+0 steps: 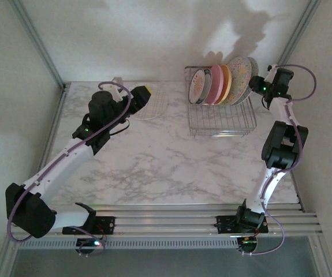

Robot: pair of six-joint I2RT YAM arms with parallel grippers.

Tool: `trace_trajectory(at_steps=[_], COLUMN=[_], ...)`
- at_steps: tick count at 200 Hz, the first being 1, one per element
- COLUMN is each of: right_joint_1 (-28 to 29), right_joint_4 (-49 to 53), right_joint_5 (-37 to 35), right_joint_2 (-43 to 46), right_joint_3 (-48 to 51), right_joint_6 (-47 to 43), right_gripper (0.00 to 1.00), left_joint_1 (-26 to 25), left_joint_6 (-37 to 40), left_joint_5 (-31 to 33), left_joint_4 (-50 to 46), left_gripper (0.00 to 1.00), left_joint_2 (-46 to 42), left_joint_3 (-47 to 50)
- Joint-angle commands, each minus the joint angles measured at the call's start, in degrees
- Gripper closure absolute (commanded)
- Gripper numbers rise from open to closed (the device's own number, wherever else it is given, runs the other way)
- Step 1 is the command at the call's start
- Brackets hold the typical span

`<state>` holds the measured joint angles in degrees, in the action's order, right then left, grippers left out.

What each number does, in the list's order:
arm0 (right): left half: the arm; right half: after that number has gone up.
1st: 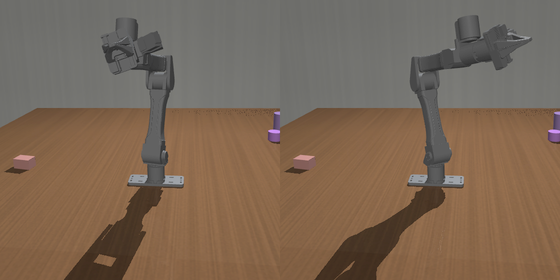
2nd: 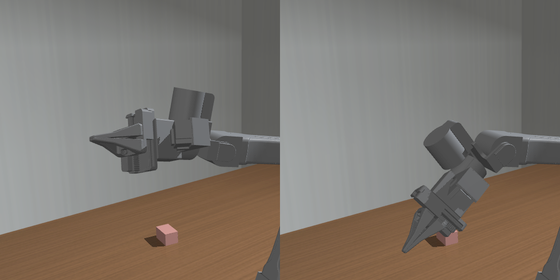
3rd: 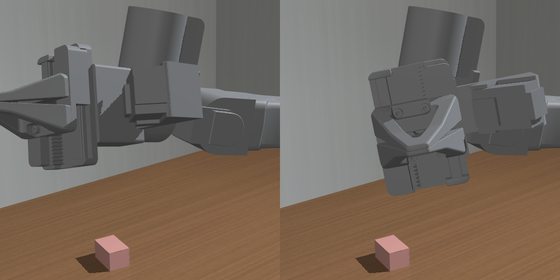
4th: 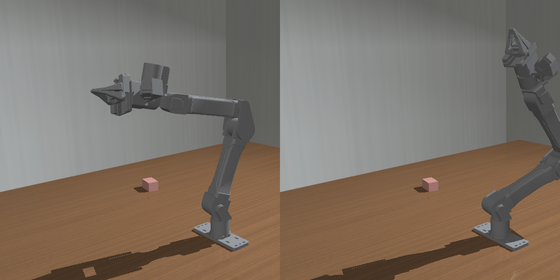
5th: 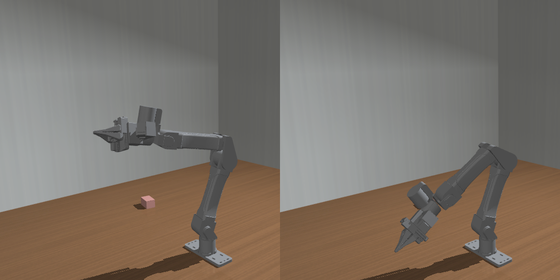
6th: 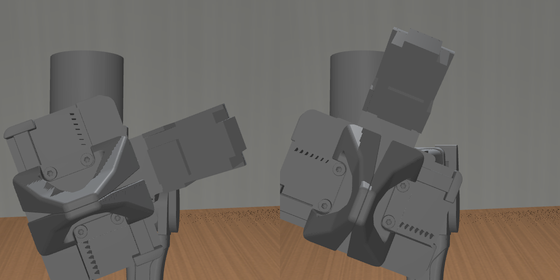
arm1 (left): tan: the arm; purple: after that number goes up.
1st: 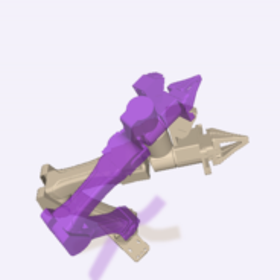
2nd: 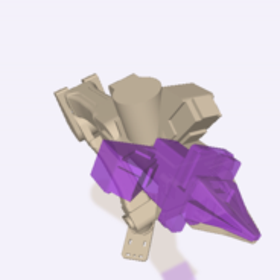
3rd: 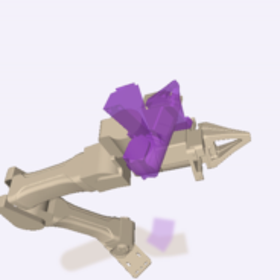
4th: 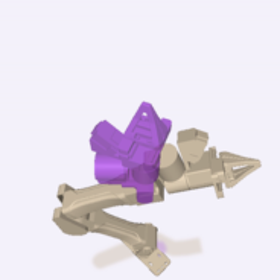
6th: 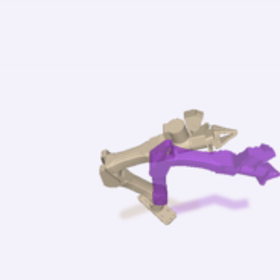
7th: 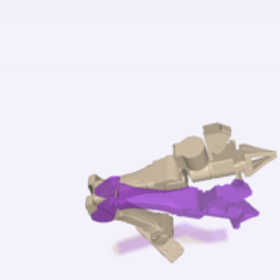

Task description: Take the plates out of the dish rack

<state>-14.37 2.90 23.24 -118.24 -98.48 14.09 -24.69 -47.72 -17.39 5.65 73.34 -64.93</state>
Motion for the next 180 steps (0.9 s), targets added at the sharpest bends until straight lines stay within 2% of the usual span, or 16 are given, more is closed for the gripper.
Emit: trace_trajectory(at_steps=[1, 53, 142, 180], right_joint_1=[-0.17, -0.03, 1.66, 2.79], right_joint_4=[0.83, 1.18, 3.33, 3.14], right_joint_5=[1.79, 2.78, -1.57, -5.51], right_joint_2=[-1.95, -2.54, -1.36, 0.81], right_joint_3=[-1.97, -2.42, -4.03, -3.68], right_joint_6=[-1.77, -2.97, -5.16, -6.85], right_gripper=[0.73, 0.79, 0.94, 1.00], left_joint_1=[-0.57, -0.76, -0.80, -0.80], left_joint_6=[1.17, 1.05, 0.89, 1.01], left_joint_5=[-1.42, -1.32, -1.27, -1.08], left_joint_4=[1.56, 1.58, 1.51, 1.60], left_gripper=[0.15, 0.15, 0.15, 0.15], left_joint_2=[0.20, 0.48, 0.66, 0.51], left_joint_3=[-2.02, -2.09, -1.78, -1.67])
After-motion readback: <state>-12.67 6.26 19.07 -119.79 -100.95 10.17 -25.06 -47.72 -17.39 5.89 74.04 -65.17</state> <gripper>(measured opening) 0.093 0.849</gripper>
